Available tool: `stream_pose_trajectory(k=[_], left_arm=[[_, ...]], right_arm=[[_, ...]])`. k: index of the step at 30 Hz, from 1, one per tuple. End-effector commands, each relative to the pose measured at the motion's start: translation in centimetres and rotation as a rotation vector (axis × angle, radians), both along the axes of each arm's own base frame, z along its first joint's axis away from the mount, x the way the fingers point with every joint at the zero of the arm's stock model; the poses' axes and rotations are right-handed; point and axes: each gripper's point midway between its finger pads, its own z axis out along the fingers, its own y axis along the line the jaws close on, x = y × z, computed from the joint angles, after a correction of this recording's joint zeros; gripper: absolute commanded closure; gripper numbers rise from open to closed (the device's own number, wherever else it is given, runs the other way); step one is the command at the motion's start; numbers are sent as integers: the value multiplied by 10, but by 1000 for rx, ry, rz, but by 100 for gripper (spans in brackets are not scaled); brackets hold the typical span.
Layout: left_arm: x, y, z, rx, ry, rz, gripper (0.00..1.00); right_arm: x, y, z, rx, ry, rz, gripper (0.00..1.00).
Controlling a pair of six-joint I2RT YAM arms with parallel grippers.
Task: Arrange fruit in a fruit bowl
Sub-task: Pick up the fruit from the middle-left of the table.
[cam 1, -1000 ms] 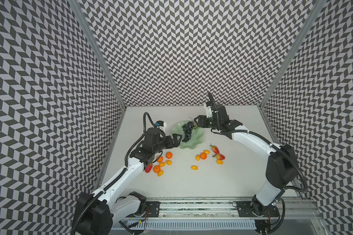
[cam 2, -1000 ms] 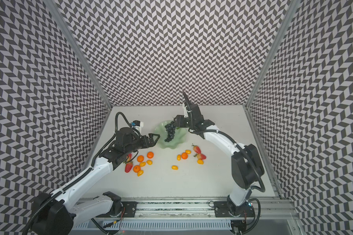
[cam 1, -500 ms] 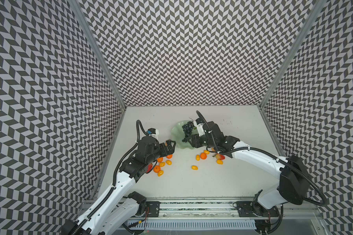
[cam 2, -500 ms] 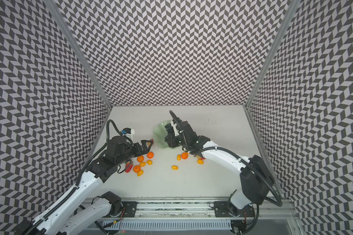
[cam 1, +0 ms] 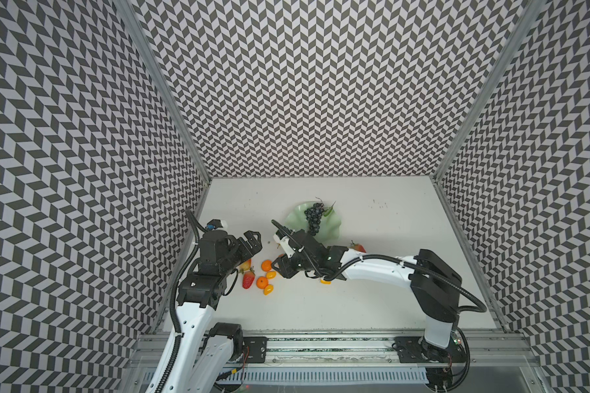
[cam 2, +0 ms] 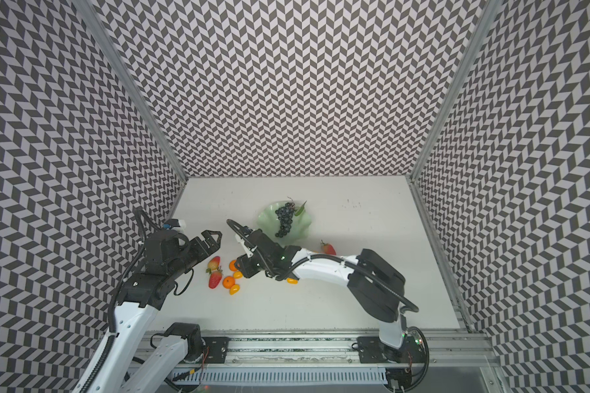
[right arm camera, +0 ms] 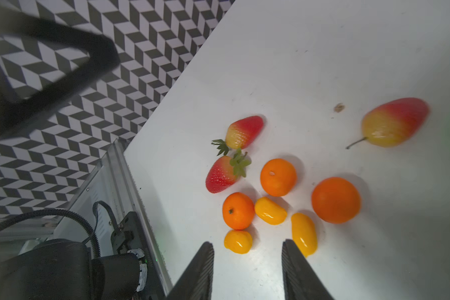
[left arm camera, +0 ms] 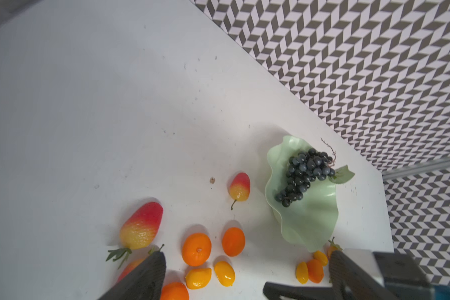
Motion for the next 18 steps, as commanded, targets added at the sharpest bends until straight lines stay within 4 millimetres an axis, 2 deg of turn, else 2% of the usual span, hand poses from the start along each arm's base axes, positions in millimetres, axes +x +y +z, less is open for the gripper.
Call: stream_pose_trajectory(k=[1,3,8,18], left_arm=[[-2,16,9,-6,-4,33,0],[-1,30,9,-20,-3,66,0],[1,53,2,-44,20,126,0],[3,63,4,-36,14,163,0]], right_arm=[[-8,29,-3,50,47,17,59],[-10,37,-17,30,94,13,60],[-14,53,-34,25,160,13,62],[0,76,-48,-3,181,-19,60]])
